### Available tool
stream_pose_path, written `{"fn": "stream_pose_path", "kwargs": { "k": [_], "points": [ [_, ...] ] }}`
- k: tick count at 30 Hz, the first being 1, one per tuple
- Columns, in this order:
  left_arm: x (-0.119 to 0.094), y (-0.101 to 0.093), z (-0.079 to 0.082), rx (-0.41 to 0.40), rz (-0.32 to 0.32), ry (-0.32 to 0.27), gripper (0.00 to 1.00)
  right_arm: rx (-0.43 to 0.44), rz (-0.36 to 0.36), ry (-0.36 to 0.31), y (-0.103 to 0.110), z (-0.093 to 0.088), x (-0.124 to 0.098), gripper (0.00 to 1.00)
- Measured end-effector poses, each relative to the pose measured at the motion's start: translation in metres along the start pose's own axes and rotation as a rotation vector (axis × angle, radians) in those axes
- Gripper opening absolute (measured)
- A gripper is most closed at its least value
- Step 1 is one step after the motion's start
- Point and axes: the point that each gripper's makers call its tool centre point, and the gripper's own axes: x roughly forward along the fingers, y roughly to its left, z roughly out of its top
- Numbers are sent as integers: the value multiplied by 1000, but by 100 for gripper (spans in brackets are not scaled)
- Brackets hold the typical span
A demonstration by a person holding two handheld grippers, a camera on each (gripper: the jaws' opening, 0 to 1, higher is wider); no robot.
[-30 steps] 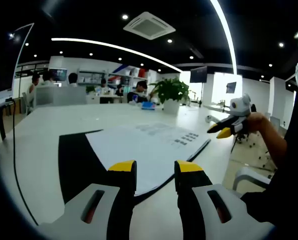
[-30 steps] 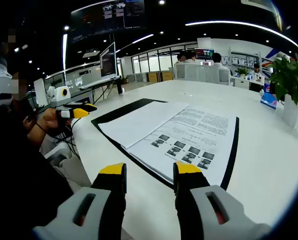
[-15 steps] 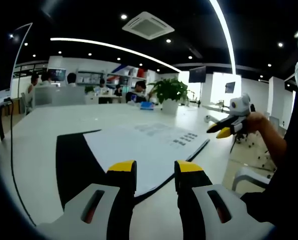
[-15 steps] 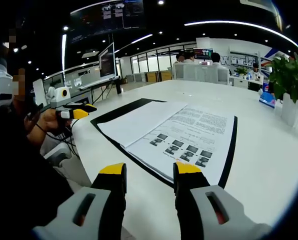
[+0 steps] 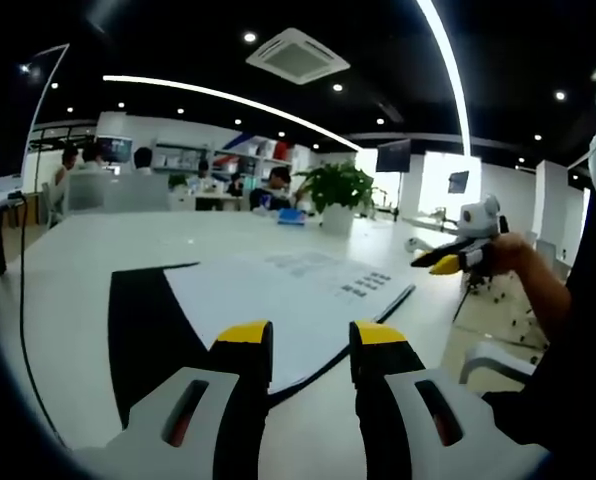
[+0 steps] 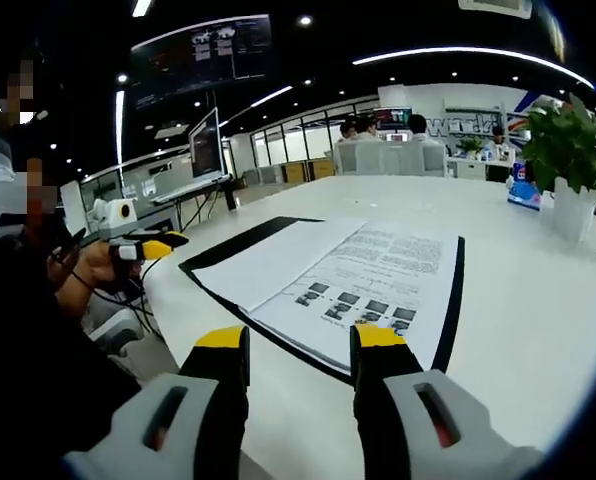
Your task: Flip through the bound document one page at a time
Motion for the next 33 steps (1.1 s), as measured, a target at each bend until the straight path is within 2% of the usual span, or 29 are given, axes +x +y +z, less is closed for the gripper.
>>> {"fn": "stream_pose_path", "kwargs": {
  "k": [2, 4, 5, 7, 10, 13, 20, 24, 33],
  "points": [
    [0, -2, 2, 4, -4, -4, 33, -22, 7, -8, 4, 3, 0, 43],
    [1, -2, 4, 11, -3, -5, 33, -23, 0, -43, 3, 9, -1, 44],
    [1, -2, 5, 12, -4, -10, 33, 5, -8, -92, 2, 17, -2, 44],
    [1, -3, 6, 11, -7, -16, 34, 47, 5, -138, 2, 25, -7, 44],
    [3, -6, 5, 16, -17, -10, 35, 57, 12, -152, 3, 27, -11, 47],
    [6, -6, 1, 13, -20, 3, 35, 66, 26, -143, 5, 25, -11, 48],
    [10, -6, 2, 19, -15, 14, 34, 88, 31, -69, 0, 5, -7, 46],
    [9, -5, 2, 18, -9, 11, 34, 124, 2, -79, -10, 7, -9, 46],
    [6, -2, -2, 8, -4, 14, 34, 84, 20, -48, -1, 4, -3, 42]
  ]
}}
